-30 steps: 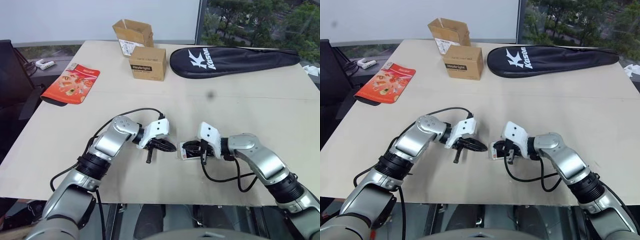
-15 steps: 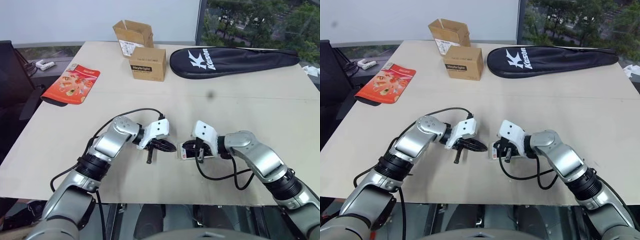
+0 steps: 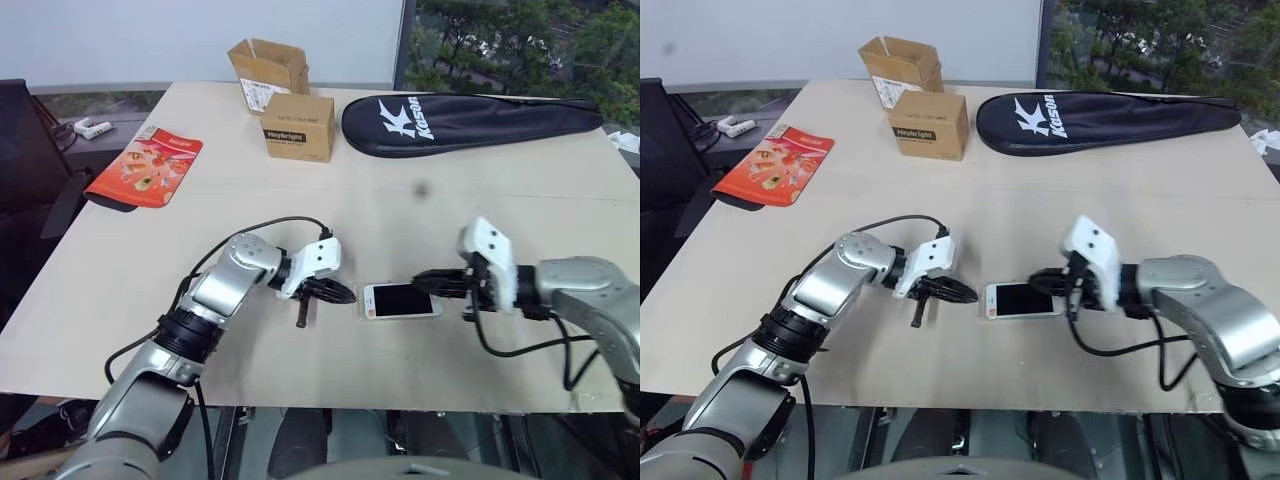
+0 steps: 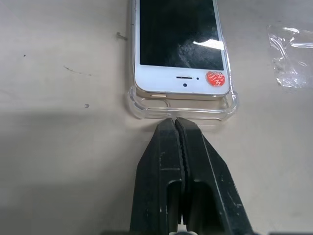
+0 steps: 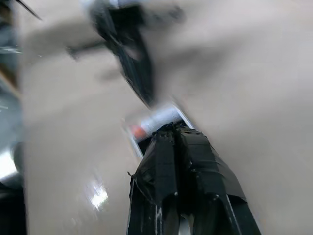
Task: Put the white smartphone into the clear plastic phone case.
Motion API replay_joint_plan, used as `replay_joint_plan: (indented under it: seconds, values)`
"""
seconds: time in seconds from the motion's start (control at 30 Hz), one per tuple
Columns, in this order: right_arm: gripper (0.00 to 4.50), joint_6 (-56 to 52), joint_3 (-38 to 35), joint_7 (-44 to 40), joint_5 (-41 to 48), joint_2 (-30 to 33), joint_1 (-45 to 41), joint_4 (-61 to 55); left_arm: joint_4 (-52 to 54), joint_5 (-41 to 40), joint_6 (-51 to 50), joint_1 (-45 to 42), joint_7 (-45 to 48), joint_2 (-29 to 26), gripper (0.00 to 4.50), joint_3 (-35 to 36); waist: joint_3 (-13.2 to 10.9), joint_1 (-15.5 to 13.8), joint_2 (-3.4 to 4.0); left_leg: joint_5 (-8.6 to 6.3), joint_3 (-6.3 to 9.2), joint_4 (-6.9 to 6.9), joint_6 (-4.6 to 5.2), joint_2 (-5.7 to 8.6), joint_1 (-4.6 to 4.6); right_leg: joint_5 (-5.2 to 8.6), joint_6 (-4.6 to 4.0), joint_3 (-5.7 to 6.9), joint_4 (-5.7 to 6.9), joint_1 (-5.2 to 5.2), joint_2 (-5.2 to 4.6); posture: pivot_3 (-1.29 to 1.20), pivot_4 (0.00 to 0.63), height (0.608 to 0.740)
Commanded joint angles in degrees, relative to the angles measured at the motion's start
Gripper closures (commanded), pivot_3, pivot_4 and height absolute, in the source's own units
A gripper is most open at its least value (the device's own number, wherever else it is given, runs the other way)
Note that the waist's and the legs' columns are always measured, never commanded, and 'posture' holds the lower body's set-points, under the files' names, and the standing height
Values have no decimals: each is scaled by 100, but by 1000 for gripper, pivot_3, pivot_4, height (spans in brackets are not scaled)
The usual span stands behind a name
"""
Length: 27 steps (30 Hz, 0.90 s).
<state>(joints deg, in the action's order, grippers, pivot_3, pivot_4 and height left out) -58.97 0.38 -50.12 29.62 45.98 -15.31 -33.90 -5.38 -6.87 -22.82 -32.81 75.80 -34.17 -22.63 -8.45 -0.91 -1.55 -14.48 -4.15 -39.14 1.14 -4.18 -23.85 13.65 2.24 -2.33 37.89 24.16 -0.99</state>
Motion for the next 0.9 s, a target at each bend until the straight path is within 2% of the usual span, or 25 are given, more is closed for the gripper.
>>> replay_joint_plan:
  seconds: [0.03, 0.13, 0.53, 0.73, 0.9]
  values:
    - [4409, 464, -82, -138, -340, 613, 402, 223, 29, -1, 91, -13, -48, 87, 4500, -2, 0, 11, 0, 0, -1, 0, 1, 0, 1, 0, 0, -2, 1, 0, 1, 0, 150, 732]
    - [4409, 816, 278, -176, -705, 1008, 554, 358, -2, 10, 126, -20, -48, 118, 4500, -5, 0, 32, 1, -1, 1, 1, 2, 0, 2, 0, 1, -2, 2, 1, 3, 0, 150, 732]
    - [4409, 888, 1661, -170, -1288, 833, -234, 69, 69, -4, 89, -14, -104, 244, 4500, -42, -2, 102, 1, -2, 1, 1, 3, -2, 3, 1, 2, -5, 1, 2, 5, 0, 150, 732]
    - [4409, 616, 1888, -206, -1244, 746, -425, -166, 62, -5, 97, 3, -124, 286, 4500, -71, -2, 114, 1, -2, 1, 1, 3, -2, 4, 1, 1, -4, 2, 2, 5, 0, 150, 732]
    - [4409, 602, 1701, -184, -1282, 887, -276, -129, 7, 3, 137, -17, -103, 266, 4500, -51, -2, 126, 2, -2, 2, 1, 3, -2, 5, 1, 1, -4, 4, 2, 5, 0, 150, 732]
